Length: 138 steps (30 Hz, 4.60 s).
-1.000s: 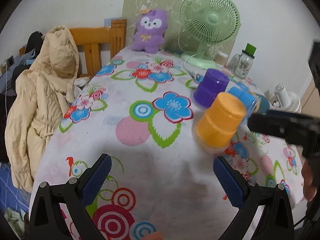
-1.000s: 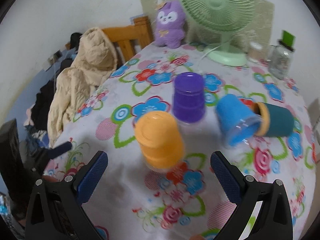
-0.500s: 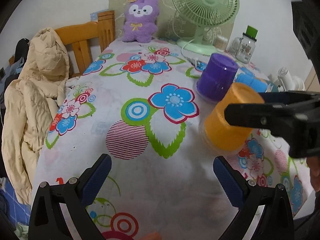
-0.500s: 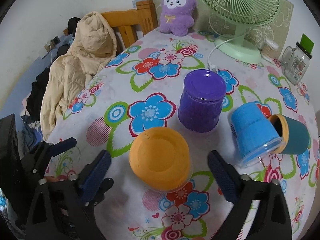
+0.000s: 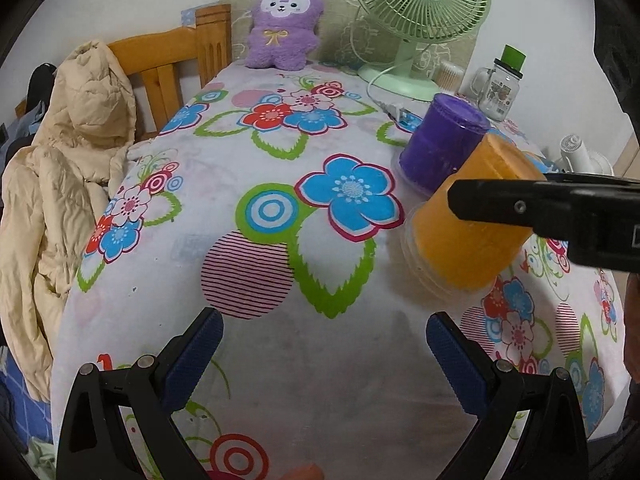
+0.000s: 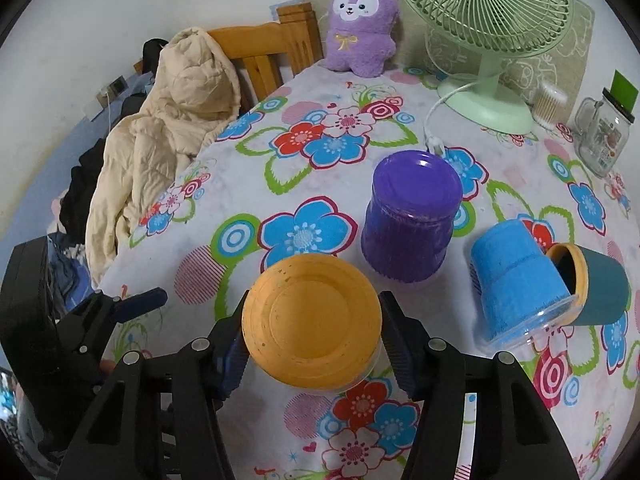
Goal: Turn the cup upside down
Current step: 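Lift the orange cup with the right gripper and rotate it, then turn the orange cup over with the right gripper, opening upward, then lower the orange cup onto the tablecloth and open the right gripper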
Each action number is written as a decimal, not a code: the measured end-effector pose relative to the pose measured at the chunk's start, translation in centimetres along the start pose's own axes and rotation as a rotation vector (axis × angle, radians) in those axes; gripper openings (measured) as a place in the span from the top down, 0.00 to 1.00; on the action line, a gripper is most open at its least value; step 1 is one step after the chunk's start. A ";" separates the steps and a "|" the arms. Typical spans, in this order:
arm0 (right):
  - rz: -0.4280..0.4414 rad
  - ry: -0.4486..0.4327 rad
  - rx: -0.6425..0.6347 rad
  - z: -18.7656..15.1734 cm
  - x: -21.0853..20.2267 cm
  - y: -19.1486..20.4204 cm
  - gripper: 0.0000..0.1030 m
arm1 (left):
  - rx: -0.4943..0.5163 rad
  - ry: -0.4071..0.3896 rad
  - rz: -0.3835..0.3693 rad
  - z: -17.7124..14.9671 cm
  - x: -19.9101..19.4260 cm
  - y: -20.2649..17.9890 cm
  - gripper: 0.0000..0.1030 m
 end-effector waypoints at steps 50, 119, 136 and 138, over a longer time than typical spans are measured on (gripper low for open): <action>-0.003 -0.363 0.170 -16.1 -8.7 -5.7 0.37 | 0.059 -0.039 -0.049 -5.4 -5.6 -8.5 0.01; -0.229 -0.318 0.347 -25.7 -16.0 -14.5 0.12 | 0.056 0.004 -0.025 -4.3 -0.4 -16.7 0.01; -0.206 -0.291 0.333 -25.3 -14.7 -13.7 0.11 | 0.075 -0.067 -0.065 -3.0 -2.5 -16.0 0.45; -0.205 -0.288 0.328 -25.2 -14.6 -13.5 0.11 | 0.075 -0.081 -0.067 -2.8 -3.0 -15.9 0.45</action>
Point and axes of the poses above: each gripper's, at about its wrist camera, not at the fingertips, and x roughly the way its jaws point, y to its left, z to its top, the point moved 3 cm from there along x, roughly the way its jaws point, and after that the axes turned 1 degree about -y, right-handed, at the moved point
